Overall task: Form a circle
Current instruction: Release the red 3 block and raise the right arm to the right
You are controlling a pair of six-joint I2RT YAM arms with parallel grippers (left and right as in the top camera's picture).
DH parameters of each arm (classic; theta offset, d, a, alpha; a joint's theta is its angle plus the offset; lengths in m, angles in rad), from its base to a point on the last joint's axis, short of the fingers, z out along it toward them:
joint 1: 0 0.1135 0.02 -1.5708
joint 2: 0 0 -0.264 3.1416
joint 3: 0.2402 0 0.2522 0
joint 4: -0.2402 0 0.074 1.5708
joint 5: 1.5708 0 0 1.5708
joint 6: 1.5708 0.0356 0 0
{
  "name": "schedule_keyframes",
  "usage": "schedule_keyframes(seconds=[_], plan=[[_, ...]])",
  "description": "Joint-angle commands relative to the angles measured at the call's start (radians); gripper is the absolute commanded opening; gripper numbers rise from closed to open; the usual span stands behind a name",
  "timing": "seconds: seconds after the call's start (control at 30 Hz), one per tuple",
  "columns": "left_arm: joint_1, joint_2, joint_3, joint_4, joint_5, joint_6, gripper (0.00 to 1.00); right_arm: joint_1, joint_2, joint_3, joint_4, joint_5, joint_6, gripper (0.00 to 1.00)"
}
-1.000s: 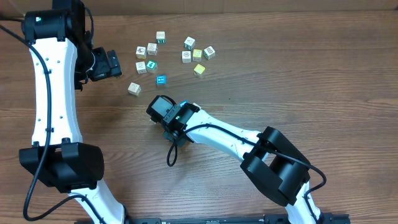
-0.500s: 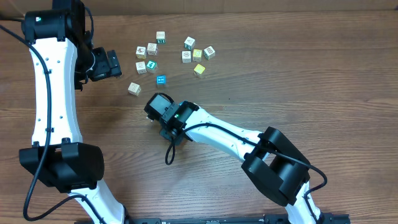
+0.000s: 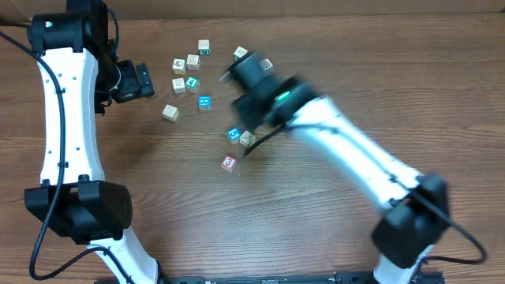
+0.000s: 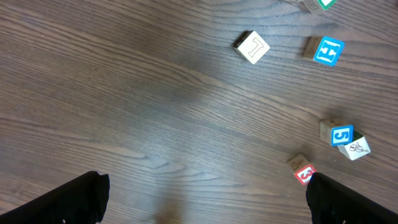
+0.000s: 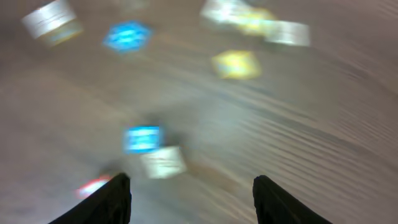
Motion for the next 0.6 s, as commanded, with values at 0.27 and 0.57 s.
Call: schedule_keyframes(seconds=[0.27, 0.57], plan=[[-0.001, 0.009, 0.002, 0.138, -0.054, 0.008, 0.99, -0.522, -0.027, 0.013, -0.120, -0.108, 0.083, 1.00], [-0.007, 0.009, -0.002, 0.135, 0.313, -0.001, 0.99, -0.748, -0.027, 0.013, -0.117, -0.107, 0.083, 1.00]])
